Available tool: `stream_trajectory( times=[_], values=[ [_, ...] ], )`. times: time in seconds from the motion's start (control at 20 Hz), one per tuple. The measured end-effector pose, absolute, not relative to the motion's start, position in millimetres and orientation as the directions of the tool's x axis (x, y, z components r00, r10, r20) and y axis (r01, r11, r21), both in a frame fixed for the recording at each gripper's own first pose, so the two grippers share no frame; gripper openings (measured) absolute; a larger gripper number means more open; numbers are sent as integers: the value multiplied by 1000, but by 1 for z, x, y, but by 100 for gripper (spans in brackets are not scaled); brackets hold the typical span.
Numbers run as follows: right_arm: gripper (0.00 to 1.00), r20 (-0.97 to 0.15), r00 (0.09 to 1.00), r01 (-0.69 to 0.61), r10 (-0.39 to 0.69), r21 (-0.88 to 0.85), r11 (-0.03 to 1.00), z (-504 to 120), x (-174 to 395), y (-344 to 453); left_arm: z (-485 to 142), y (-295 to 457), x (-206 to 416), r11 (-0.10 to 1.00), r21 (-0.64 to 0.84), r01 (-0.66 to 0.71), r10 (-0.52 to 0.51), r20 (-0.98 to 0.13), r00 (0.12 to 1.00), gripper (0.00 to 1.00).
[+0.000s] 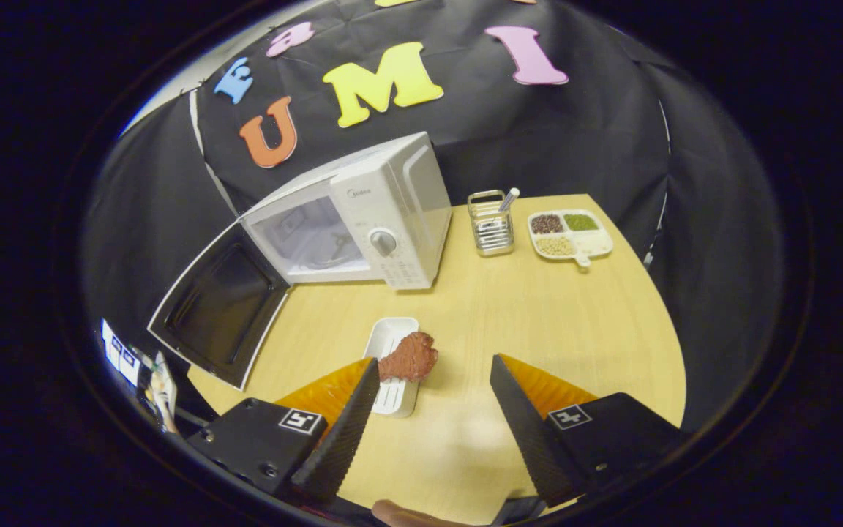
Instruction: Open the microwave oven with the left hand, put the food in, and close the microwave oven.
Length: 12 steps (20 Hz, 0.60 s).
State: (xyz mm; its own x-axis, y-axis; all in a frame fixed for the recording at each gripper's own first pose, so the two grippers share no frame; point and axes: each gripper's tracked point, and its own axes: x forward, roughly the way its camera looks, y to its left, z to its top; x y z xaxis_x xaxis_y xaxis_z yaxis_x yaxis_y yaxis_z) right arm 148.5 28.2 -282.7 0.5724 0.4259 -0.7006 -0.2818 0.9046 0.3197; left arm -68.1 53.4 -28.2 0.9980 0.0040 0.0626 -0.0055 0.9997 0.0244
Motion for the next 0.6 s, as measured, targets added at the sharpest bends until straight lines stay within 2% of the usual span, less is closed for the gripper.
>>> stream_trajectory(
  times=[0.05, 0.1, 0.15, 0.2, 0.3, 0.35, 0.5, 0.55, 0.6],
  values=[
    [83, -704, 544, -275, 457, 365, 890, -288, 152, 30, -26, 50, -69, 1000, 30, -3, 0, 73, 997, 93],
    [94, -695, 518, -259, 498, 427, 866, -291, 152, 35, -25, 46, -70, 999, 34, -1, -1, 78, 997, 93],
    [94, -686, 477, -256, 549, 489, 834, -294, 152, 44, -26, 43, -71, 999, 37, -2, -1, 84, 997, 93],
    [82, -668, 450, -251, 593, 542, 802, -297, 154, 51, -27, 41, -71, 999, 33, -2, -1, 86, 996, 93],
    [76, -664, 414, -235, 622, 582, 778, -310, 161, 56, -35, 34, -70, 1000, 23, 10, -12, 76, 997, 93],
    [85, -662, 401, -236, 633, 593, 770, -314, 164, 59, -40, 33, -68, 1000, 24, 12, -14, 67, 998, 93],
    [82, -659, 377, -223, 651, 617, 755, -328, 173, 60, -52, 28, -63, 999, 32, 33, -35, 38, 999, 93],
    [64, -655, 368, -214, 660, 631, 746, -332, 175, 61, -51, 29, -64, 999, 25, 36, -37, 37, 999, 93],
    [72, -658, 360, -200, 661, 638, 744, -337, 176, 61, -51, 30, -63, 999, 13, 37, -37, 41, 998, 93]
  ],
)
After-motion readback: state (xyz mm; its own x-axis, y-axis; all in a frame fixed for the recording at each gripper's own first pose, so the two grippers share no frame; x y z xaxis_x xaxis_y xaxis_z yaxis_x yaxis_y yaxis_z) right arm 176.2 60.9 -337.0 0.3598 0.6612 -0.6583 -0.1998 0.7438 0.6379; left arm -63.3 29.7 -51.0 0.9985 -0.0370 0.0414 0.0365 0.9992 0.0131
